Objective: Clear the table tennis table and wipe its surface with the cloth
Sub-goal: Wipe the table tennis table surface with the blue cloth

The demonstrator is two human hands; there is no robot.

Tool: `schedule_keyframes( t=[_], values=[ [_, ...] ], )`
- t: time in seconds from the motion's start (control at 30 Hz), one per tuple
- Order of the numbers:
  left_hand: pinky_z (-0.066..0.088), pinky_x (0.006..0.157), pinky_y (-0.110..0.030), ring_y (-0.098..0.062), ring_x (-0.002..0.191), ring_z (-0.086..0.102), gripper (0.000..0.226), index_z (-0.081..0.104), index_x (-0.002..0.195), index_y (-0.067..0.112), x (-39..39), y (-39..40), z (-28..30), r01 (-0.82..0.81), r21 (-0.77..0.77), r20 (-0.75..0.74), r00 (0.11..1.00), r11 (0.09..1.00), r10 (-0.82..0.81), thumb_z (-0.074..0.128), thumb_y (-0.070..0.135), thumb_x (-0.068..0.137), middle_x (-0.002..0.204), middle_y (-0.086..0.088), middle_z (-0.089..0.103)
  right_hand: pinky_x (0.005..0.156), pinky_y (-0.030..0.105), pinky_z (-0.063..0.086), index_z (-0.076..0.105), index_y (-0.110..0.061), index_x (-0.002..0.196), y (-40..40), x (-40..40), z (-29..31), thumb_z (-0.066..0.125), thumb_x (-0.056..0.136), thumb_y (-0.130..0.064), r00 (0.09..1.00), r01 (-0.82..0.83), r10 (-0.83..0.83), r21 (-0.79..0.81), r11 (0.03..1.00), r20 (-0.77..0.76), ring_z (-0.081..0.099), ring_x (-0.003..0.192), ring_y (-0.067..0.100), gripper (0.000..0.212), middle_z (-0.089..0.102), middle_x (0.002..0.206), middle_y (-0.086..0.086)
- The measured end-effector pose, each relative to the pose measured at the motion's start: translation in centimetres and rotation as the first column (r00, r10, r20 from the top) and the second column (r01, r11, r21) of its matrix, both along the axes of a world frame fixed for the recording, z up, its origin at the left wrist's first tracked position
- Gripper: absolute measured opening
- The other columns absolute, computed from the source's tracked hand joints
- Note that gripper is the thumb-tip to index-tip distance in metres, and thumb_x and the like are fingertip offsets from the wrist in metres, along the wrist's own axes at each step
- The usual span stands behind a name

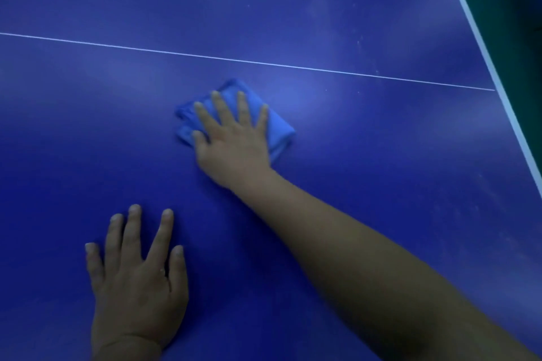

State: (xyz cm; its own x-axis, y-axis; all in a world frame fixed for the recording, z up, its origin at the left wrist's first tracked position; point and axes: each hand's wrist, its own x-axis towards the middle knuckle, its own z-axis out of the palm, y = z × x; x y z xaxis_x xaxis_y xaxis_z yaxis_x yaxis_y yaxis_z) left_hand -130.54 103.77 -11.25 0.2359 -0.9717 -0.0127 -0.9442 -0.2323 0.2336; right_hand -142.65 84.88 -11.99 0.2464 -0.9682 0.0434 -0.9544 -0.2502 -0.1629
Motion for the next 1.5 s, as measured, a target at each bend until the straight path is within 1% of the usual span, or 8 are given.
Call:
schedule_keyframes(
  t=[0.13,0.27,0.47,0.77,0.9,1.0,1.23,1.5],
  values=[
    [0.013,0.113,-0.065,-0.039,0.145,0.025,0.061,0.05,0.144,0.021,0.0,0.1,-0.2,0.003,0.002,0.016,1.0,1.0,-0.003,0.031,0.046,0.092,0.156,-0.019,0.034,0.115,0.065,-0.002,0.025,-0.04,0.155,-5.4,1.0,0.5,0.03,0.101,-0.051,0.998,-0.066,0.067,0.09,0.994,-0.017,0.005,0.153,0.03,0.055,0.016,0.166,-0.008],
    [0.01,0.114,-0.061,-0.036,0.147,0.021,0.061,0.047,0.146,0.023,0.3,0.2,-0.3,0.007,0.032,0.008,1.0,0.999,-0.008,0.029,0.047,0.093,0.157,-0.017,0.032,0.113,0.068,0.007,0.027,-0.038,0.154,-9.3,-13.7,-0.1,0.025,0.102,-0.05,0.961,0.262,-0.257,0.029,0.965,-0.105,0.013,0.151,0.034,0.054,0.017,0.165,-0.005],
    [0.008,0.116,-0.058,-0.035,0.148,0.02,0.06,0.043,0.147,0.026,0.4,0.2,-0.4,0.001,0.071,0.016,1.0,0.997,-0.002,0.028,0.049,0.095,0.158,-0.016,0.031,0.116,0.068,-0.001,0.012,-0.035,0.158,-8.9,-28.7,1.9,0.018,0.102,-0.053,0.646,0.76,-0.757,0.173,0.626,-0.097,-0.002,0.153,0.032,0.06,0.003,0.167,-0.006],
    [0.018,0.109,-0.064,-0.037,0.145,0.023,0.059,0.042,0.148,0.028,0.8,0.2,-1.2,0.007,0.074,0.081,0.997,0.997,-0.013,0.028,0.05,0.095,0.157,-0.016,0.032,0.118,0.062,0.001,0.019,-0.038,0.157,-3.8,-14.0,0.8,0.021,0.1,-0.054,0.995,-0.042,0.051,0.101,0.994,-0.085,0.005,0.153,0.028,0.059,0.013,0.166,-0.009],
    [0.023,0.106,-0.068,-0.039,0.144,0.025,0.059,0.043,0.147,0.027,0.9,0.2,-1.1,0.005,0.053,0.077,0.997,0.999,-0.009,0.03,0.049,0.093,0.156,-0.018,0.034,0.111,0.074,0.012,0.023,-0.031,0.157,-8.2,-26.0,0.8,0.004,0.092,-0.056,0.932,0.286,-0.27,0.034,0.958,-0.243,0.013,0.15,0.04,0.073,0.014,0.166,0.0],
    [0.02,0.108,-0.066,-0.037,0.145,0.024,0.059,0.038,0.149,0.029,1.0,0.3,-1.3,-0.001,0.105,0.09,0.996,0.994,-0.008,0.027,0.052,0.095,0.157,-0.016,0.033,0.116,0.068,0.002,0.012,-0.035,0.158,-9.1,-30.7,1.7,0.015,0.101,-0.055,0.717,0.696,-0.694,0.132,0.706,-0.065,0.0,0.153,0.032,0.061,0.003,0.167,-0.006],
    [0.016,0.114,-0.065,-0.032,0.149,0.014,0.062,0.026,0.152,0.035,1.3,0.3,-1.6,-0.022,0.18,0.059,0.998,0.983,0.012,0.018,0.058,0.095,0.161,-0.011,0.025,0.117,0.065,0.003,0.028,-0.039,0.154,-0.5,-18.1,0.2,0.02,0.094,-0.061,0.982,-0.142,0.154,0.111,0.984,-0.109,0.011,0.153,0.03,0.064,0.02,0.165,-0.009],
    [0.005,0.116,-0.059,-0.032,0.15,0.013,0.063,0.034,0.151,0.029,0.9,0.3,-1.1,0.005,0.138,0.019,1.0,0.99,-0.008,0.022,0.055,0.095,0.161,-0.013,0.025,0.118,0.065,0.004,0.018,-0.04,0.156,-7.1,-28.8,1.3,0.023,0.1,-0.057,0.938,0.34,-0.326,0.124,0.932,-0.121,0.004,0.153,0.026,0.059,0.011,0.166,-0.011]
  ],
)
